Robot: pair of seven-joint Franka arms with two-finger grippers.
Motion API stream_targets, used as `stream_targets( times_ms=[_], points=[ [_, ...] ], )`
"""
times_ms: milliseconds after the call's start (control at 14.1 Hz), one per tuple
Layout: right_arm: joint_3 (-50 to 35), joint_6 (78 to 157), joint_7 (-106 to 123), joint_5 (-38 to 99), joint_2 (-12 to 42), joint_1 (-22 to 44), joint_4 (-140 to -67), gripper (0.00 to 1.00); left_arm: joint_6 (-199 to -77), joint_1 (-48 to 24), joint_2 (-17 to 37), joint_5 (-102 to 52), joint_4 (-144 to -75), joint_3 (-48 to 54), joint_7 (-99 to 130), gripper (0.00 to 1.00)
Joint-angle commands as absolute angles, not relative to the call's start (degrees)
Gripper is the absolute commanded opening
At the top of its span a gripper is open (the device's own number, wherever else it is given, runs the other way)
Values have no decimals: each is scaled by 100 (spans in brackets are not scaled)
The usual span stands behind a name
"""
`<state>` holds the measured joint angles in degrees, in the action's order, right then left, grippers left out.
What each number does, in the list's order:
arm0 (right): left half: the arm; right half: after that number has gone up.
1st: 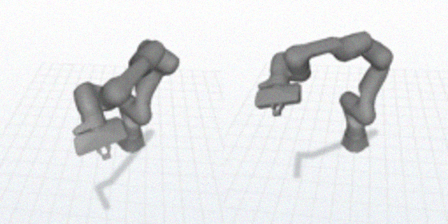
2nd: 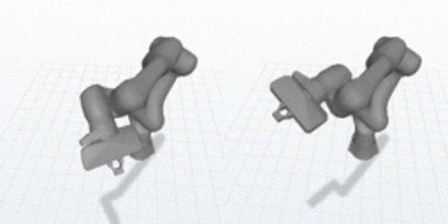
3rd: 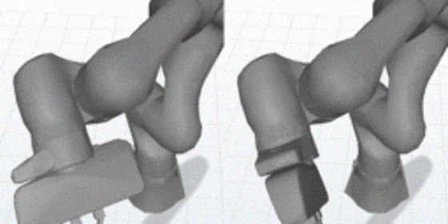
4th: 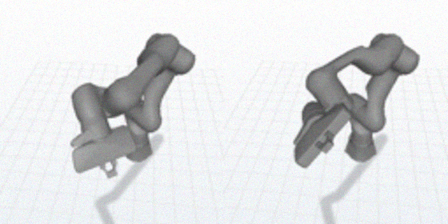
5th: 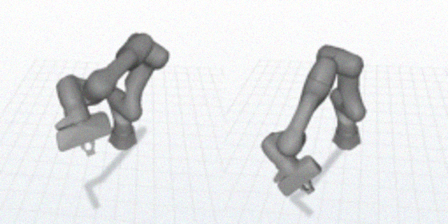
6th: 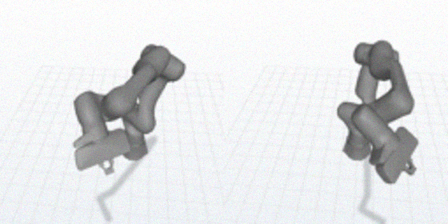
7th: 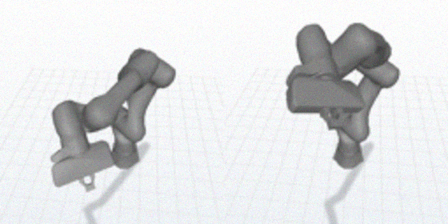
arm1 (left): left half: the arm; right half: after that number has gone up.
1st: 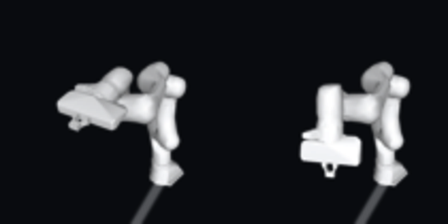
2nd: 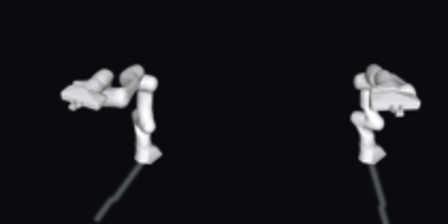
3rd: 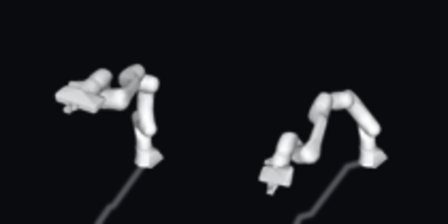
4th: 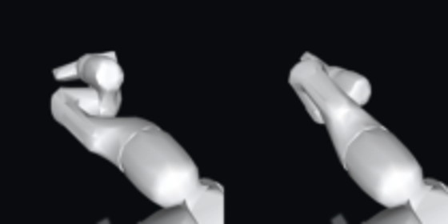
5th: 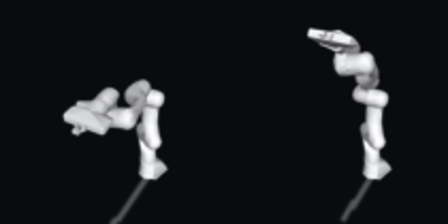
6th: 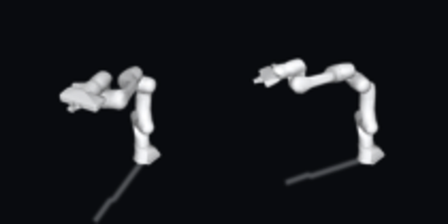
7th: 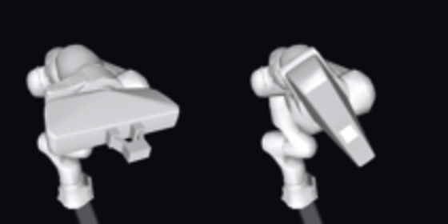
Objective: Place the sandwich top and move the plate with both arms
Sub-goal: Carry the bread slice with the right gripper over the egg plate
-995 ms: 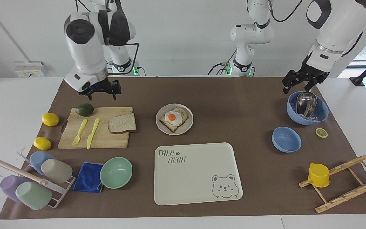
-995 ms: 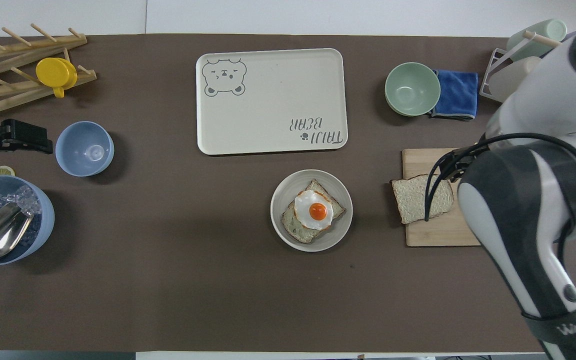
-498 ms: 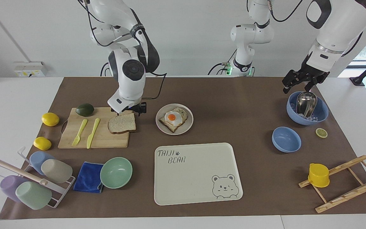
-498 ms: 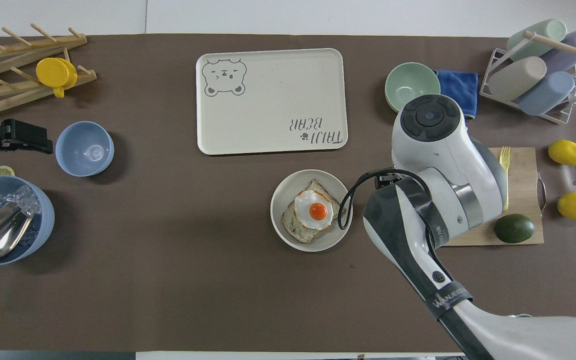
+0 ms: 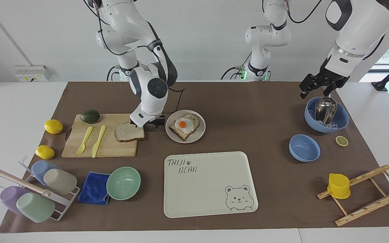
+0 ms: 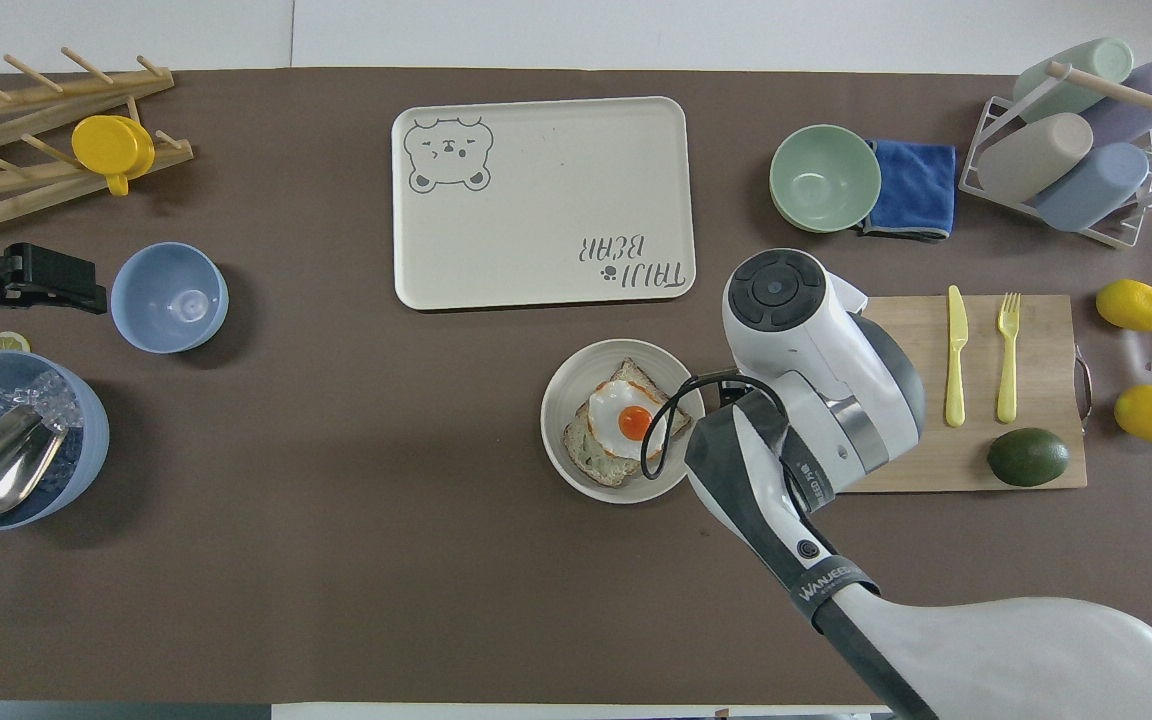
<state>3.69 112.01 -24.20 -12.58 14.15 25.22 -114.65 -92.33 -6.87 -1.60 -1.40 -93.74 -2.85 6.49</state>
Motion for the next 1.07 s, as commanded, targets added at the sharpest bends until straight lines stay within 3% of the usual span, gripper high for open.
stream_targets(
  times_ms=[0,284,640,995],
  points=[
    [343,11636,-2478,-1432,1318,2373,-11951,100,-9158,-615,-264,-105,-9457,-237,598,100],
    [343,11681,-2470,-1441,1310,2373,-12049,100,-9158,-615,-264,-97,-9448,-237,598,100],
    [351,11707,-2461,-1652,1301,2329,-12137,91,-9158,-615,-264,-97,-9448,-237,598,100],
    [343,11698,-2461,-1802,1292,2241,-12182,89,-9158,-615,-264,-97,-9448,-237,598,100]
  ],
)
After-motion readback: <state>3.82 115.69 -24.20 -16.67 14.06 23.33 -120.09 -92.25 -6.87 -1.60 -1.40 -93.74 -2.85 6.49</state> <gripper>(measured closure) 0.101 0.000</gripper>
